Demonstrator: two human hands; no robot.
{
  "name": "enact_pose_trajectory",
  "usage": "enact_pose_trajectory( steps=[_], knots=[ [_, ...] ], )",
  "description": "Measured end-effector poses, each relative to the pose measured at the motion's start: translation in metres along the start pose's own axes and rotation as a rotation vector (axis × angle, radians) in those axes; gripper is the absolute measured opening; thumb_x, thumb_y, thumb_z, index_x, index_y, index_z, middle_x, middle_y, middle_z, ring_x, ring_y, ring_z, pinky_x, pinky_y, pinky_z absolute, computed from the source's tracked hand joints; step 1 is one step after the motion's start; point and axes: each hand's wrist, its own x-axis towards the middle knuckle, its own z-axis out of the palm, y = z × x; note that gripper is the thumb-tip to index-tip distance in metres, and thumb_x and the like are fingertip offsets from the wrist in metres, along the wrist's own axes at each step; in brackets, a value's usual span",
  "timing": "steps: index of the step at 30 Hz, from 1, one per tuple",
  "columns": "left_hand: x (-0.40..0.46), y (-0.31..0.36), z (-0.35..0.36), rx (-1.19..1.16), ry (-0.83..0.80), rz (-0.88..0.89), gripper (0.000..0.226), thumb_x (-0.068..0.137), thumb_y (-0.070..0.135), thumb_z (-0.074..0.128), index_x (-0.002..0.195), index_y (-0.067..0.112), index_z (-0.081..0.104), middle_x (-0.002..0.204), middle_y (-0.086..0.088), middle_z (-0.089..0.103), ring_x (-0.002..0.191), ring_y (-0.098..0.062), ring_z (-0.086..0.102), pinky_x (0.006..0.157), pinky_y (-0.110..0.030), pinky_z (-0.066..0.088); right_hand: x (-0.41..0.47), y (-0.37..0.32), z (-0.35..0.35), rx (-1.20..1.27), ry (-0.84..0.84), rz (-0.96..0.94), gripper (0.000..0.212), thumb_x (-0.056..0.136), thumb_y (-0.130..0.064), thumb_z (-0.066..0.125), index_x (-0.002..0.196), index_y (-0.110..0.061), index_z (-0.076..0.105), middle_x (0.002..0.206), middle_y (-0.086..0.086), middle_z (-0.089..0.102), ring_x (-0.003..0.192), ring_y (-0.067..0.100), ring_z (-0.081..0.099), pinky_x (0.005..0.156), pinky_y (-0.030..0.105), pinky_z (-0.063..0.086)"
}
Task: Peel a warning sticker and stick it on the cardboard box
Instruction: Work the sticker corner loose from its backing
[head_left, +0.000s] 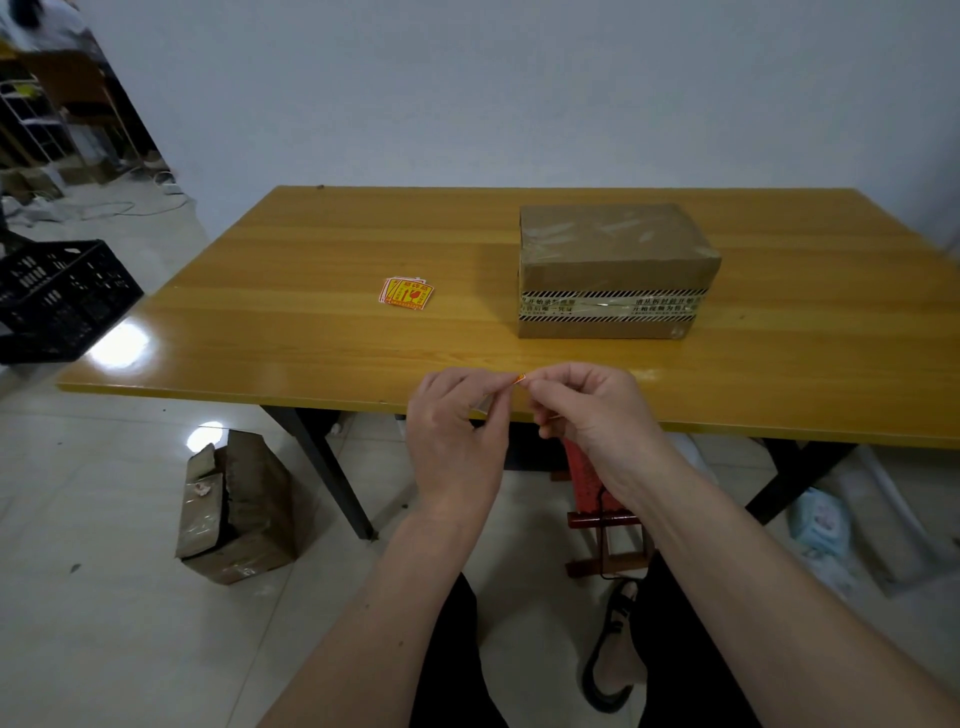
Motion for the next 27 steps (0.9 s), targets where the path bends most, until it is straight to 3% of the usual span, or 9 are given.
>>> enact_pose_trajectory(
  steps=[5,15,22,27],
  knots=[
    [-0.0019,0.0033,0.0002,0.04,-0.029,0.047,0.008,0.077,0.022,0.066,0.078,0.02,0.074,0.077,0.003,0.069,0.077,-0.014,0.058,0.068,-0.039,0.051,-0.0005,0.0,0.0011,-0.029,0.038,-0.008,0.013,0.082,-0.014,0.069,0.07,-0.009,0.068,0.066,0.007,0.061,0.06,0.012,0.055,0.055,0.023,0.049],
    [-0.0025,0.0052,-0.0004,0.005,-0.048,-0.041,0.013,0.074,0.014,0.074,0.083,0.023,0.075,0.081,0.005,0.069,0.08,-0.008,0.056,0.073,-0.037,0.051,-0.0025,0.0009,0.0002,-0.03,-0.007,-0.045,0.017,0.086,-0.006,0.062,0.07,-0.011,0.066,0.066,0.005,0.06,0.061,0.012,0.053,0.054,0.02,0.048],
    [-0.002,0.006,-0.0034,0.04,-0.065,-0.103,0.012,0.075,0.014,0.074,0.082,0.024,0.072,0.077,0.016,0.059,0.079,-0.011,0.056,0.074,-0.039,0.05,-0.0011,0.0004,-0.0002,0.006,0.0,-0.042,0.013,0.087,-0.005,0.059,0.076,-0.007,0.065,0.068,0.007,0.059,0.06,0.012,0.054,0.052,0.018,0.048],
    [-0.0027,0.0048,-0.0058,0.028,-0.051,-0.099,0.012,0.076,0.013,0.074,0.081,0.023,0.072,0.078,0.014,0.06,0.079,-0.014,0.058,0.073,-0.041,0.051,0.0013,0.0019,0.0019,0.028,0.039,-0.047,0.014,0.087,-0.002,0.059,0.076,-0.008,0.065,0.066,0.006,0.06,0.058,0.011,0.054,0.052,0.019,0.048]
  ],
)
